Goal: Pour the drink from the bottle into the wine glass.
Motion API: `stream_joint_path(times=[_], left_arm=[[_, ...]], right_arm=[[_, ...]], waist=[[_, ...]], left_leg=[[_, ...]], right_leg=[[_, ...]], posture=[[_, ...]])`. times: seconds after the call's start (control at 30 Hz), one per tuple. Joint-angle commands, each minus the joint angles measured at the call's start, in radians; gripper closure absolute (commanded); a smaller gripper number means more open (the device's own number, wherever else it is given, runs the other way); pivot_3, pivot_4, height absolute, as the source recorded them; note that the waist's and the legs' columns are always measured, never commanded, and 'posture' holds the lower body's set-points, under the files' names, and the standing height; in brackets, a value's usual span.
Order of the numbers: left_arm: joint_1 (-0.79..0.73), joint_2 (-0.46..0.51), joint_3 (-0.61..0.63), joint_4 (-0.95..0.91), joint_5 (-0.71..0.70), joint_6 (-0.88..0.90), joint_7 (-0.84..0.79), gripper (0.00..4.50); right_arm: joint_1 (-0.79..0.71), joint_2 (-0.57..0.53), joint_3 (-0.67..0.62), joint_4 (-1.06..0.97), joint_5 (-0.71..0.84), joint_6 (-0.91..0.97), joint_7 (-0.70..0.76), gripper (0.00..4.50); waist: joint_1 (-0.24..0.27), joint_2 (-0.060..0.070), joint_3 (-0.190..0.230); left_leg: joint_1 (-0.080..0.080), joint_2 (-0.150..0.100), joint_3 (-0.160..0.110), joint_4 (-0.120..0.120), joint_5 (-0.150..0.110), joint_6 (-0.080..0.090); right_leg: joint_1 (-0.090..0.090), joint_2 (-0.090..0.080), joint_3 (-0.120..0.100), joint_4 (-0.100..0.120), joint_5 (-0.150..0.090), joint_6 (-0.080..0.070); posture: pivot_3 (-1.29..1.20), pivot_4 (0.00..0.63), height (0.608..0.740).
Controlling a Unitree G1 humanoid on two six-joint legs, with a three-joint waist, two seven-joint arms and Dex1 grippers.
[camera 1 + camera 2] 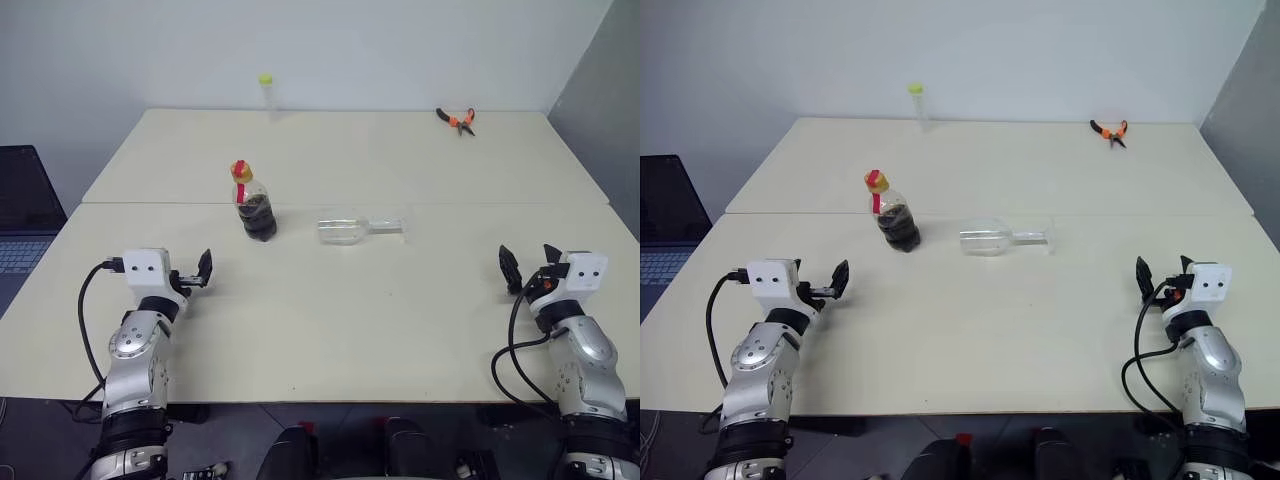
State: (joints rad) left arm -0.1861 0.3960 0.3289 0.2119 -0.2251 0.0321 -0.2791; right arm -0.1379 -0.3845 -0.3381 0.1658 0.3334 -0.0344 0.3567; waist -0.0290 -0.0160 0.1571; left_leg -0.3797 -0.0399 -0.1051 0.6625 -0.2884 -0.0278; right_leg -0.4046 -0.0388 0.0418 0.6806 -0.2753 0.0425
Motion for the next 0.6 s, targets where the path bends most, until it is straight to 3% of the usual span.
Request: stream_joint_path(times=[0.03,0.47,0.6], left_arm=[[0.005,0.017,0.0,-0.054,0.006,-0.027,-0.011,0.02],[0.02,0.038,-0.006,-0.052,0.021,-0.075,-0.047,0.02],[0.037,0.026,-0.031,-0.085,-0.012,-0.106,-0.119,0.02]], right_arm=[[-0.015,-0.007,-0.008,-0.021,0.005,-0.007,0.008,0.0],[0.029,-0.001,0.02,-0.125,0.032,0.055,0.063,0.0],[0.089,-0.031,0.056,-0.267,0.048,0.088,0.135,0.0]], waist=[[0.0,0.0,0.0],[0.0,0.0,0.0],[0.0,0.0,0.0]], left_leg=[[0.0,0.0,0.0,0.0,0.0,0.0],[0.0,0.0,0.0,0.0,0.0,0.0],[0.0,0.0,0.0,0.0,0.0,0.0]], right_leg=[[0.0,0.0,0.0,0.0,0.0,0.0],[0.0,0.0,0.0,0.0,0.0,0.0],[0.0,-0.001,0.0,0.0,0.0,0.0]], posture=[[0.0,0.15,0.74],[0.0,0.15,0.74],[0.0,0.15,0.74]])
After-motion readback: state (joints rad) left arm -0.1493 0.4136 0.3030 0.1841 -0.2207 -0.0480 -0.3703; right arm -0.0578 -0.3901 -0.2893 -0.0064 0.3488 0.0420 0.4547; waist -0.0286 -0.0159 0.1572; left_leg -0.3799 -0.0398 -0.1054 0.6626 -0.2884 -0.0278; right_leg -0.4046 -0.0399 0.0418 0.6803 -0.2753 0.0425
